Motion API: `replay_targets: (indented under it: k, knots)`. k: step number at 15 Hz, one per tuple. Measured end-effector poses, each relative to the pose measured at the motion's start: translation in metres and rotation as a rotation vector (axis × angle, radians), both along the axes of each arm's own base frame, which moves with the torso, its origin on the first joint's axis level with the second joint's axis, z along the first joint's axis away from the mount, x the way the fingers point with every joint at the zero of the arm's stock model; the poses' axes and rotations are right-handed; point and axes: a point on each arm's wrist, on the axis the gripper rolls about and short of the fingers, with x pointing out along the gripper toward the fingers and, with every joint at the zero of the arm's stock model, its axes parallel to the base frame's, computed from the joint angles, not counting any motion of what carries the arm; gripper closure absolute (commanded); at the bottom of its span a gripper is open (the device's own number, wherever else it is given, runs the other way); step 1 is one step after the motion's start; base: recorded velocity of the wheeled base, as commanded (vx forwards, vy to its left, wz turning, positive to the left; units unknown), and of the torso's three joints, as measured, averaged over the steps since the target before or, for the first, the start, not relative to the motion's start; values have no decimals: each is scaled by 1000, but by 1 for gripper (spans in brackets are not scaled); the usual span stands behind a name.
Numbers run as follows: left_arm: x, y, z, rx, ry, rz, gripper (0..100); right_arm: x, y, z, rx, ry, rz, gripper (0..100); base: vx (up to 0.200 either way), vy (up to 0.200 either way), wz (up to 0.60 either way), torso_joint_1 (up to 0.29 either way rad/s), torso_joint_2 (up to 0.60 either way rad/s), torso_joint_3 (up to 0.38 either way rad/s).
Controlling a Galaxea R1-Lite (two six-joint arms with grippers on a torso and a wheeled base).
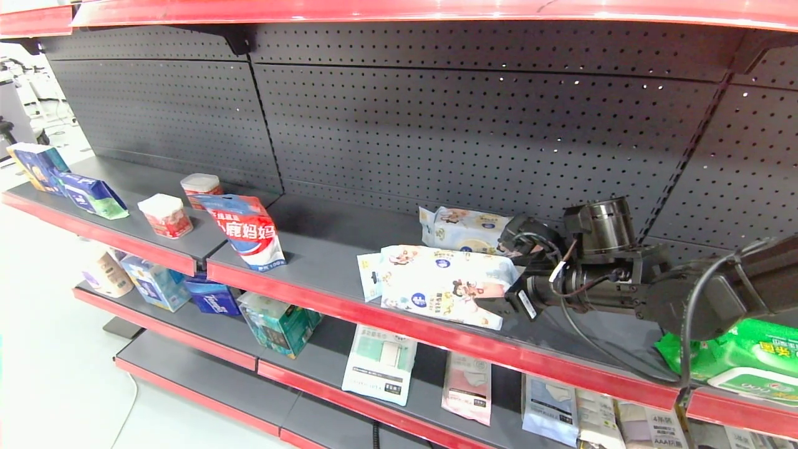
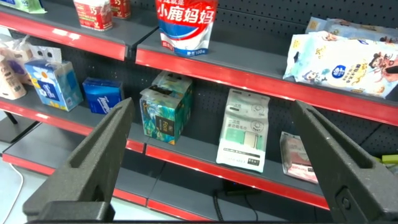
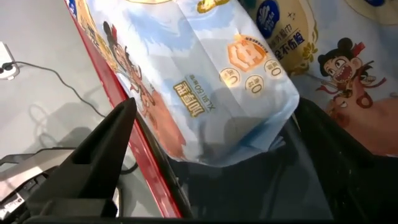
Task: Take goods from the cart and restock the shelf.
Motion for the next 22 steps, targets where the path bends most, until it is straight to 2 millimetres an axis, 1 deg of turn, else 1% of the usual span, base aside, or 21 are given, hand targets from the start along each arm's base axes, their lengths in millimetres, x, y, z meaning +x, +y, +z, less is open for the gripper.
replay_targets:
  k: [9,15,22]
  knots:
    - [0,0,0,0,0,0,0,-2,0,-2,-11,2,3,100,0,0,0,0,0,0]
    - [0,0,0,0,0,0,0,-14,-2,-2,-25,12,-12,100,0,0,0,0,0,0]
    - [0,0,0,0,0,0,0,-21,2,-1,-35,11,-26,100,0,0,0,0,0,0]
